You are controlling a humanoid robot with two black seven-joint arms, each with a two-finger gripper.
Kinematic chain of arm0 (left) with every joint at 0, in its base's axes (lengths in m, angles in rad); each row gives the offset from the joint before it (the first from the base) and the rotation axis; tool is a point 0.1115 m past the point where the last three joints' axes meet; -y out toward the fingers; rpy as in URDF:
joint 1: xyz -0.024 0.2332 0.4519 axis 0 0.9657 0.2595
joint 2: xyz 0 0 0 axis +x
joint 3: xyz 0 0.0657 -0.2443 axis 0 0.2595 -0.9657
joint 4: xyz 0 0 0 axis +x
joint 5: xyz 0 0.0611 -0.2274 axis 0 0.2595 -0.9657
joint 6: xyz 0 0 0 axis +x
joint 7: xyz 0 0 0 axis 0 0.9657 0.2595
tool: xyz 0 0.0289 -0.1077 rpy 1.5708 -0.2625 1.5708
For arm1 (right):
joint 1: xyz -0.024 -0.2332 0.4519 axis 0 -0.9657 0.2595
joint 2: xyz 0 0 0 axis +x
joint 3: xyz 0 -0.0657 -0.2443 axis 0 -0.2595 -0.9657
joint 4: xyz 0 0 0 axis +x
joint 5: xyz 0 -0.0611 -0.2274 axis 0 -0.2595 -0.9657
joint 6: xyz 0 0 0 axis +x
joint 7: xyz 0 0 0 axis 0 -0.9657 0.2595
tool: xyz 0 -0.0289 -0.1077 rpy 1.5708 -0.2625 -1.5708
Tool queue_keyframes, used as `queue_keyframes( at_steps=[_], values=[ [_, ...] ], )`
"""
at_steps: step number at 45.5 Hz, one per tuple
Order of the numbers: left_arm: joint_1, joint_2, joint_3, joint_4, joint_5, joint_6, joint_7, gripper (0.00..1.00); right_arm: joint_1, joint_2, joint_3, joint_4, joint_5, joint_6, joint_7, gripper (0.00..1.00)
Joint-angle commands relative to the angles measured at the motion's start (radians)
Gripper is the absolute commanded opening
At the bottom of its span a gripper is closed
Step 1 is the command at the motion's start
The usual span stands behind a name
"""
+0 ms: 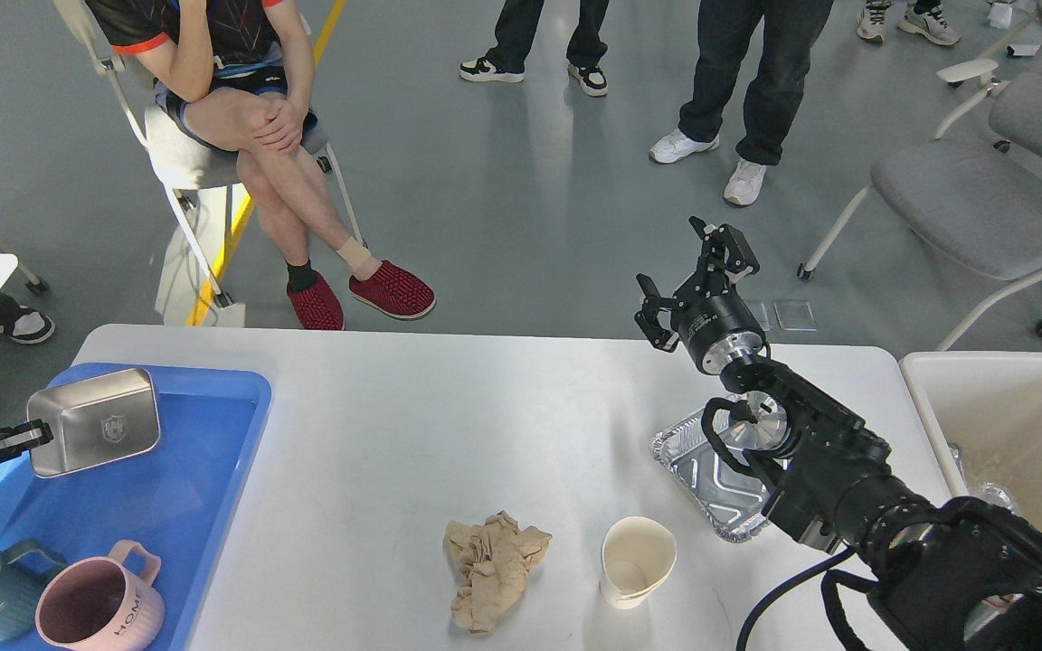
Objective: Tidy desktop
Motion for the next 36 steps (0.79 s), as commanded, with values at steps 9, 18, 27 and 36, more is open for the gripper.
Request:
queue_keyframes(
  at_steps=[9,18,27,36],
  values=[
    [0.002,0.001,0.002,-0.001,0.003,-0.003,-0.002,0.97,-0.002,-0.001,0.000,0.000,0.000,-0.001,0.000,1.00],
    [-0.001,0.001,0.000,-0.001,0.000,-0.003,-0.002,0.97,0.001,-0.001,0.000,0.000,0.000,-0.001,0.000,1.00],
    [-0.081,0.011,-0.011,-0.001,-0.004,-0.035,-0.002,0.97,0.001,0.001,0.000,0.000,0.000,-0.001,0.000,1.00],
    [-0.160,0.013,-0.011,-0.001,-0.031,-0.078,-0.002,0.97,0.001,0.002,0.000,0.000,0.000,-0.002,0.000,1.00]
  ],
)
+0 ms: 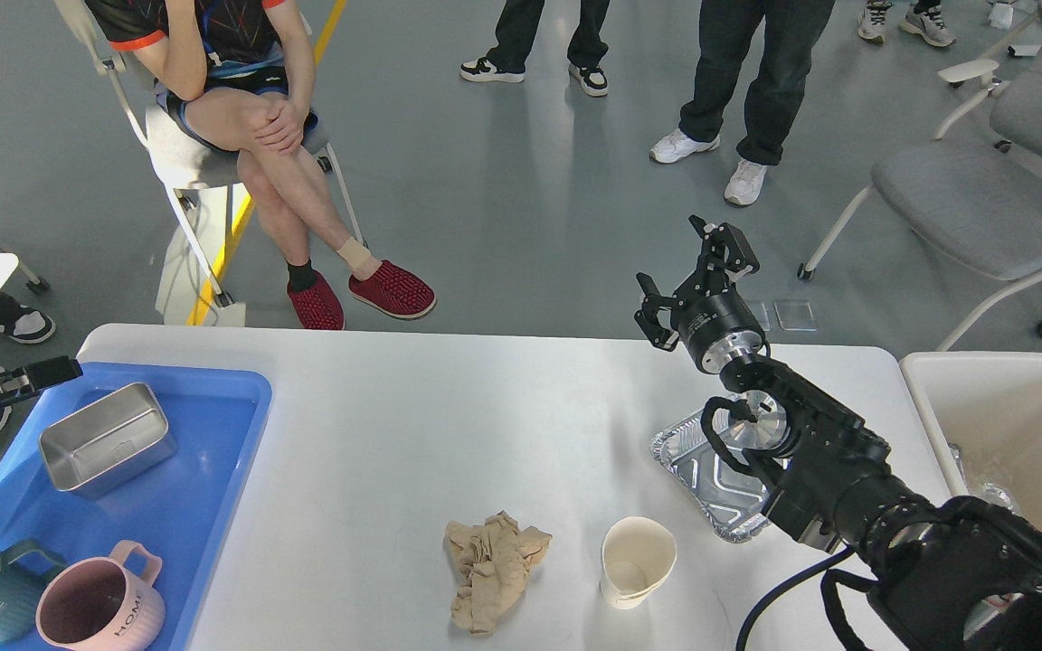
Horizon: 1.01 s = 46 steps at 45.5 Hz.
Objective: Tidy desktop
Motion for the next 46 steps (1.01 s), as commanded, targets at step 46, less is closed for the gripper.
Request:
queue_keyframes(
  at_steps=[46],
  values=[
    [-0.049,-0.351,-0.770,0.000,-0.317,0.102,0.029,0.97,0.000,-0.007,-0.057,-0.047,-0.012,-0.015,0.002,1.00]
  ],
)
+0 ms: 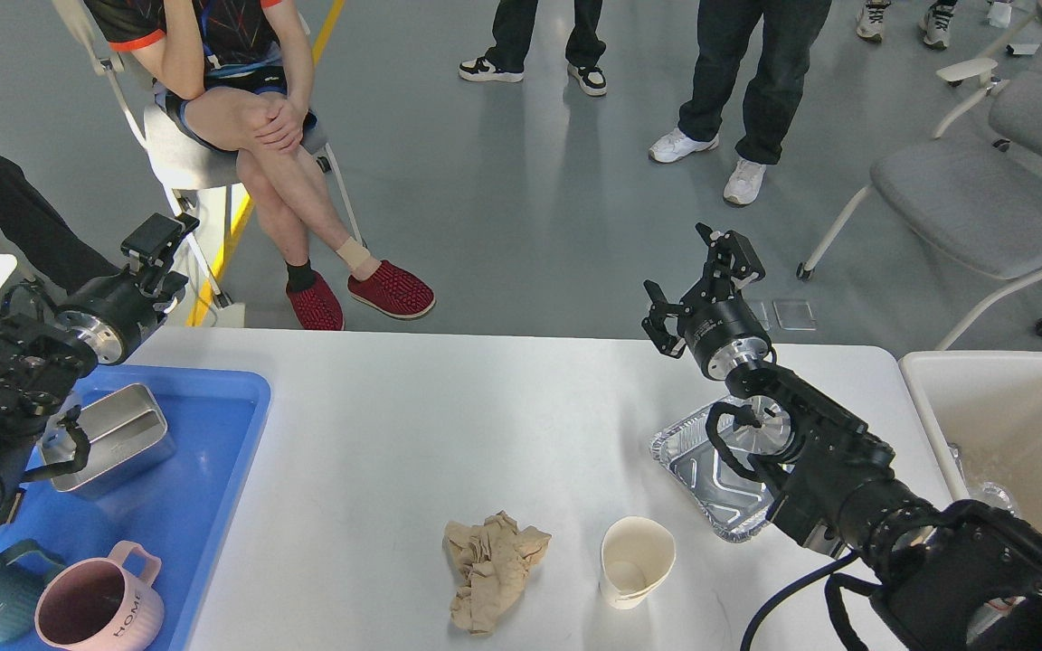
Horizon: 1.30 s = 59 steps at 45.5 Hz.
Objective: Tidy desktop
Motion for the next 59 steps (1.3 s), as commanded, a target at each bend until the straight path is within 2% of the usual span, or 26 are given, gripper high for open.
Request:
queue_keyframes(
  at_steps=[1,7,14,27,29,33,35,53,59],
  values=[
    [0.004,-0.059,-0.175,0.000,0.000,0.048,0.021,0.97,0.006,0.000,-0.049,-0.024,-0.005,-0.003,0.000,1.00],
    [0.033,-0.099,-0.339,-0.002,-0.001,0.103,0.054,0.97,0.006,0.000,-0.064,-0.029,-0.005,-0.006,0.000,1.00],
    [0.037,-0.133,-0.453,-0.003,-0.003,0.122,0.056,0.97,0.006,-0.001,-0.063,-0.058,-0.005,-0.007,0.000,1.00],
    [0.042,-0.139,-0.470,-0.017,-0.015,0.094,0.047,0.97,-0.022,-0.023,0.006,-0.052,0.012,-0.004,0.006,1.00],
    [0.044,-0.142,-0.458,-0.020,-0.021,0.061,0.053,0.97,-0.028,-0.027,0.014,-0.049,0.012,0.002,0.006,1.00],
    [0.059,-0.153,-0.423,-0.025,-0.021,-0.093,0.070,0.97,-0.038,-0.026,0.014,-0.044,0.012,0.005,0.006,1.00],
    [0.066,-0.168,-0.403,-0.023,-0.023,-0.128,0.073,0.97,-0.040,-0.026,0.014,-0.041,0.012,0.007,0.005,1.00],
    [0.070,-0.182,-0.415,-0.023,-0.087,-0.088,0.060,0.97,-0.041,-0.040,0.009,-0.041,0.011,0.092,0.005,1.00],
    [0.070,-0.183,-0.410,-0.023,-0.089,-0.075,0.059,0.97,-0.031,-0.046,-0.012,-0.056,-0.001,0.065,0.005,1.00]
  ],
)
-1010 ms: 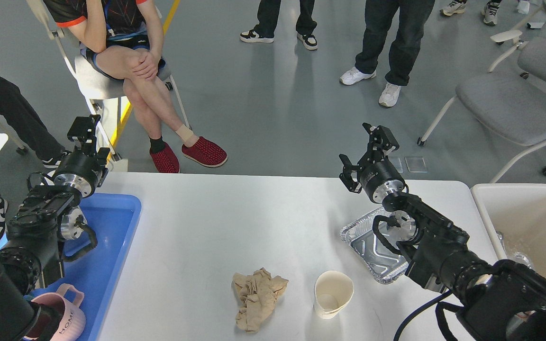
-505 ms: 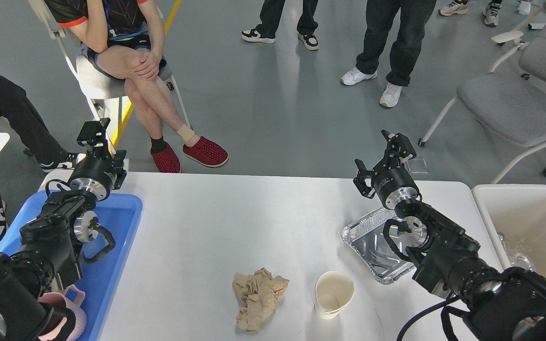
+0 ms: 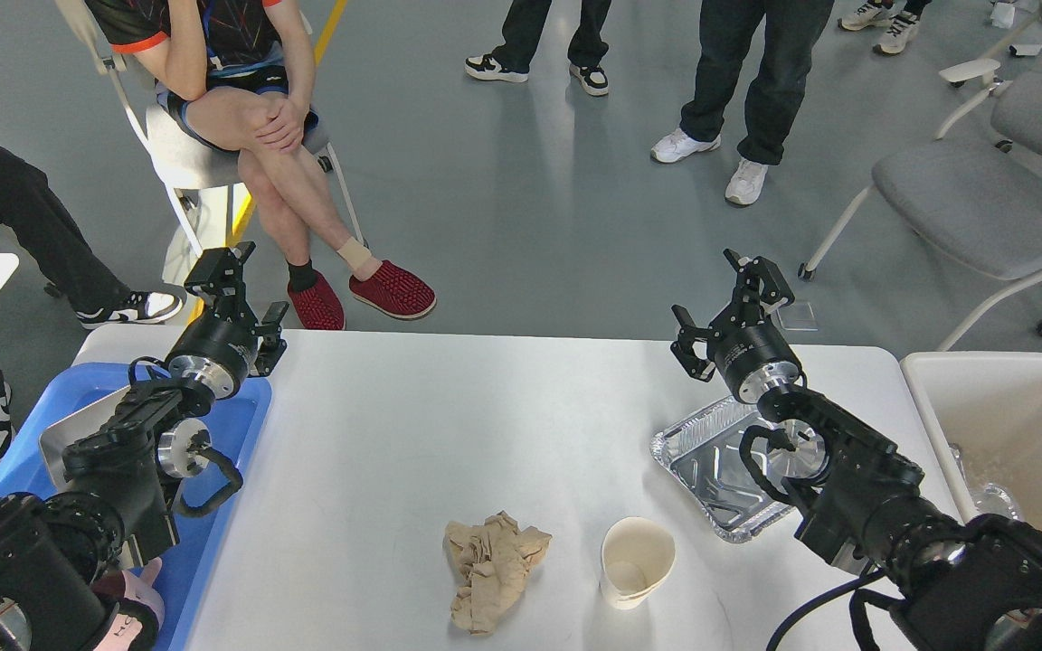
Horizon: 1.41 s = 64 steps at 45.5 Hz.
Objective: Tidy desktop
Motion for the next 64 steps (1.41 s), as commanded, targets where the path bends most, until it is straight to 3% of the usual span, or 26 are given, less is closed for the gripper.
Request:
queue_keyframes(
  at_steps=[1,37,53,58,64],
  values=[
    [0.000,-0.002,0.004,0.000,-0.001,0.016,-0.001,0.97,0.013,-0.005,-0.021,-0.011,-0.015,-0.026,0.001,1.00],
    [-0.009,-0.015,-0.002,0.000,-0.001,0.047,-0.003,0.97,-0.008,-0.046,0.025,-0.010,-0.016,-0.062,-0.003,1.00],
    [-0.015,-0.015,0.003,0.000,-0.001,0.048,-0.001,0.97,0.053,-0.091,-0.237,0.002,-0.036,-0.060,-0.003,1.00],
    [-0.015,-0.012,0.006,0.000,-0.001,0.047,-0.001,0.97,0.058,-0.176,-0.386,0.005,-0.041,-0.051,-0.002,1.00],
    [-0.015,-0.009,0.015,0.000,0.001,0.044,0.000,0.97,0.062,-0.307,-0.559,0.012,-0.045,0.051,0.003,1.00]
  ],
)
